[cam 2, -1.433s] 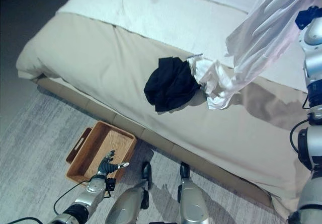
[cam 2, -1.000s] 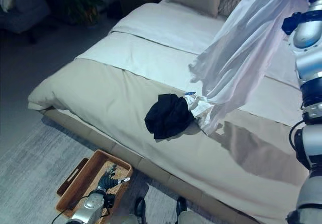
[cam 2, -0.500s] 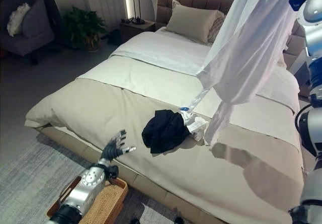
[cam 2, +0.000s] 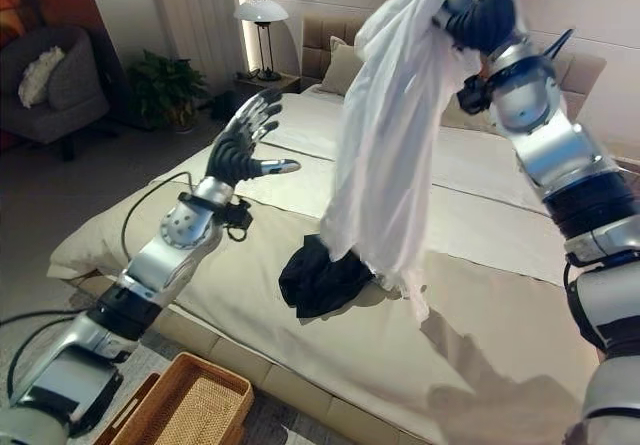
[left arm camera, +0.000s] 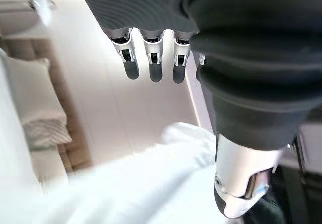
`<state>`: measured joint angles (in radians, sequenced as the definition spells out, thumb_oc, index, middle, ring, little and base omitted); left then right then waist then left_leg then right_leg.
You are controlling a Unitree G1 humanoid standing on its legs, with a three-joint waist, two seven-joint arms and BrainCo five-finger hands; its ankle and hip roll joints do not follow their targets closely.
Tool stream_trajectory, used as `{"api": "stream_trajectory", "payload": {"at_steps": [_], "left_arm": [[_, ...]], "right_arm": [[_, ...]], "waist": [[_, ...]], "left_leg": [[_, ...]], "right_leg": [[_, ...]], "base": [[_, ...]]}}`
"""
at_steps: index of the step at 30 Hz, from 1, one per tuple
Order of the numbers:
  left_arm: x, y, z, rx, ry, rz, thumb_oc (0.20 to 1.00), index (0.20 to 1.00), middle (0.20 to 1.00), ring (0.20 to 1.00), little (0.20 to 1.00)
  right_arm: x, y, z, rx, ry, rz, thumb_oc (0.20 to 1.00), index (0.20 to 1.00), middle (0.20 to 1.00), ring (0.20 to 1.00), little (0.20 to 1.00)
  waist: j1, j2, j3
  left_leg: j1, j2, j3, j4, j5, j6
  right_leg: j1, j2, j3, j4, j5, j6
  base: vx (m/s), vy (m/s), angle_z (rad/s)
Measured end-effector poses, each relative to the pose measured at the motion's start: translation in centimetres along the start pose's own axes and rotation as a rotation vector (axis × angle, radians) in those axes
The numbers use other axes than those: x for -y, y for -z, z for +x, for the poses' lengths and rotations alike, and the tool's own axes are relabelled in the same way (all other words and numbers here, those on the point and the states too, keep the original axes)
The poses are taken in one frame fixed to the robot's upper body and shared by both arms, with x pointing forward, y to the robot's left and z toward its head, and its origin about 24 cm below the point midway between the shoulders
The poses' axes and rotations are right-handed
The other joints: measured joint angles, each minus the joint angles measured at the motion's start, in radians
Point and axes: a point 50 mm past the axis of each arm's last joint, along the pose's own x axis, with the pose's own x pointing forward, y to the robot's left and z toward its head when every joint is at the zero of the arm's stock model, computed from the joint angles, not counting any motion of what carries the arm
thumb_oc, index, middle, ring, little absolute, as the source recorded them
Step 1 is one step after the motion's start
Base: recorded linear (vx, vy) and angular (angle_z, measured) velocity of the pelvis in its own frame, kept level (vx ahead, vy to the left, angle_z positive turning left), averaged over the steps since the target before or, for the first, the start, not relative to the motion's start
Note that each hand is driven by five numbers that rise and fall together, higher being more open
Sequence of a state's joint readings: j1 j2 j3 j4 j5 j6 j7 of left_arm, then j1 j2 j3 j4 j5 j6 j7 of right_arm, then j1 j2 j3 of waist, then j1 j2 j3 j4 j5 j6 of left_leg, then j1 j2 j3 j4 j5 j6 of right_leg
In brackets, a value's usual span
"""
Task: Pick up clothes into the bucket
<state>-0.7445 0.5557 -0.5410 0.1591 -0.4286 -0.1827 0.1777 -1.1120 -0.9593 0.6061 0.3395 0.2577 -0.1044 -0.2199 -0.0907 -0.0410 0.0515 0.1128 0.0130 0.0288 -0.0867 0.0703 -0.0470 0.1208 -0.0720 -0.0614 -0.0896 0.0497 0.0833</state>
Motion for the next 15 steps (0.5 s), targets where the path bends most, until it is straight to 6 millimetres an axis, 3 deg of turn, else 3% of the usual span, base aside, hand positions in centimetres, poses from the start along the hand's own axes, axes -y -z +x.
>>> {"api": "stream_trajectory", "payload": {"at_steps": [5,12,15], "left_arm": [[1.5,0.2,1.2,-0.022,0.061,-0.001,1.0,1.0,1.0,1.0,1.0],[3.2,1.9,1.7,-0.108,0.06,-0.05,1.0,1.0,1.0,1.0,1.0],[3.6,1.8,1.8,-0.111,0.073,-0.078,1.0,1.0,1.0,1.0,1.0]], "right_arm": [[-1.3,-1.1,-0.4,0.044,-0.082,0.045,0.2,0.2,0.2,0.2,0.2],[-3.3,-5.8,-1.3,0.248,-0.184,0.134,0.2,0.2,0.2,0.2,0.2],[-3.8,-6.9,-1.8,0.303,-0.212,0.158,0.2,0.2,0.2,0.2,0.2]], "waist": [[-0.008,0.009,0.002],[-0.005,0.02,0.007],[-0.005,0.023,0.01]], "left_leg": [[0.001,0.0,-0.001,0.0,0.0,0.0],[0.0,0.0,-0.004,0.0,0.0,0.0],[0.0,-0.001,-0.004,0.0,-0.001,-0.001]], "right_leg": [[0.0,0.0,-0.001,0.0,0.0,0.0],[0.001,0.0,-0.004,0.0,-0.002,0.001],[0.001,-0.001,-0.005,0.0,-0.005,0.004]], "base": [[0.0,0.0,0.0],[0.0,0.0,0.0],[0.0,0.0,0.0]]}}
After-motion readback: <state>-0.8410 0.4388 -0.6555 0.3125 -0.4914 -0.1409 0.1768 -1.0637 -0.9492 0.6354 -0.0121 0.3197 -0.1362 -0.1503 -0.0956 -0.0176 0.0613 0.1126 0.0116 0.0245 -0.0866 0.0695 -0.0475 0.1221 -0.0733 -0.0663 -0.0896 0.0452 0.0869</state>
